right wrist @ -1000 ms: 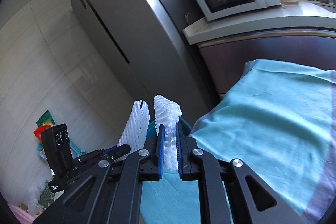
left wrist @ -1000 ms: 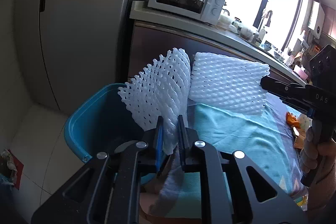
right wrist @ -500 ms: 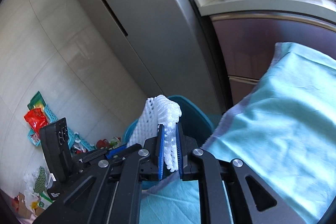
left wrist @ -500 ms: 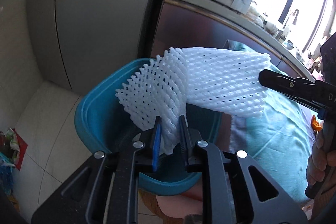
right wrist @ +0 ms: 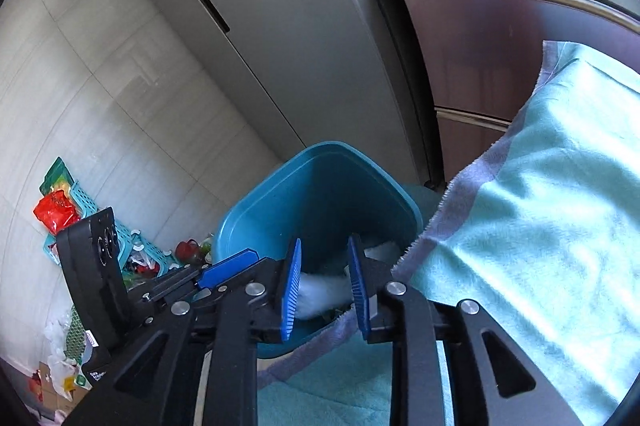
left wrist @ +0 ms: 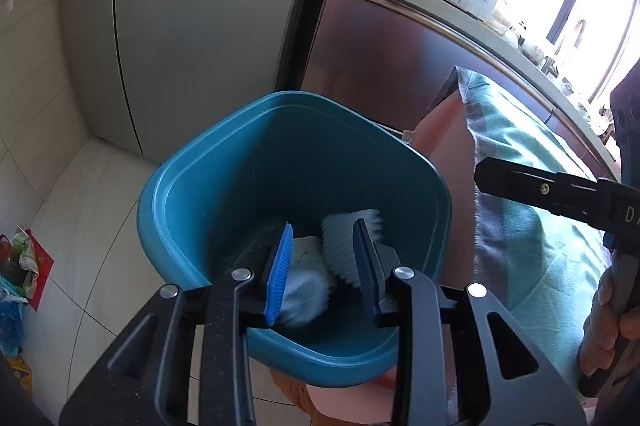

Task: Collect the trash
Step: 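Carry both foam nets to the teal bin and release them inside, then move both open grippers back over the table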

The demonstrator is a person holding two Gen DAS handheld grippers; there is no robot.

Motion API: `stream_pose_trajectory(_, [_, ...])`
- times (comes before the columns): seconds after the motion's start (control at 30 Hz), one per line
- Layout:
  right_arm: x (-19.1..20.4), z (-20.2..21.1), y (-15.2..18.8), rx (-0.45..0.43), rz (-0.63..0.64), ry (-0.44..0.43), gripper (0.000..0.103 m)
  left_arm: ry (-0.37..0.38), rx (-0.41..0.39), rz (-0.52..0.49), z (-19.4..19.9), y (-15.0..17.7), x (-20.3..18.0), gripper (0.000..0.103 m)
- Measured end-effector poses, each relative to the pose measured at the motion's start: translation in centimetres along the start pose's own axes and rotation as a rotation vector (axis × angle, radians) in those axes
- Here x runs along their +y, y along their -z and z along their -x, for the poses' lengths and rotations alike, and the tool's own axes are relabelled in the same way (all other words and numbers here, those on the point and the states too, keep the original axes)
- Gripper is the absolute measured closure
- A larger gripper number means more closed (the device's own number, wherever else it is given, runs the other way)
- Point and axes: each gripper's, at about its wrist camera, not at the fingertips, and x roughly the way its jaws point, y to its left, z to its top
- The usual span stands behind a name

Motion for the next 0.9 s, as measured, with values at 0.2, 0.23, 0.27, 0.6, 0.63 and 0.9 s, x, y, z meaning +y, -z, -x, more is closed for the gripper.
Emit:
stream_pose_trajectory(0.2, [-0.5, 2.3, 0.8, -0.032, 0.011, -0.009, 0.079, 0.019, -0.058, -0.036, 2.3, 0.0, -1.9, 0.062])
stream_pose_trajectory(0.23, [-0.6, 2.9, 1.0, -0.038, 0.017, -0.008, 0.079, 0.030, -0.070, -0.049, 2.8, 0.0, -2.6, 0.061])
stream_pose_trajectory(0.27, [-0.6, 3.7, 1.4, -0.049, 0.024, -0.004, 0.079, 0.039, -0.080, -0.060, 3.3, -0.1, -3.1, 0.060])
stream_pose_trajectory(0.6, [-4.0, 15.3, 6.1, -0.218, 0.015, 0.110, 0.074, 0.299, -0.120, -0.292, 7.4, 2.3, -14.1, 0.051])
stream_pose_trajectory(0.63, [-4.5, 16.4, 6.5, -0.233, 0.005, 0.123, 0.074, 0.324, -0.115, -0.318, 7.5, 2.7, -15.4, 0.051])
stream_pose_trajectory(0.9, [-9.4, 25.2, 12.4, -0.356, -0.119, 0.317, 0.074, 0.519, -0.017, -0.505, 7.2, 6.7, -25.9, 0.049])
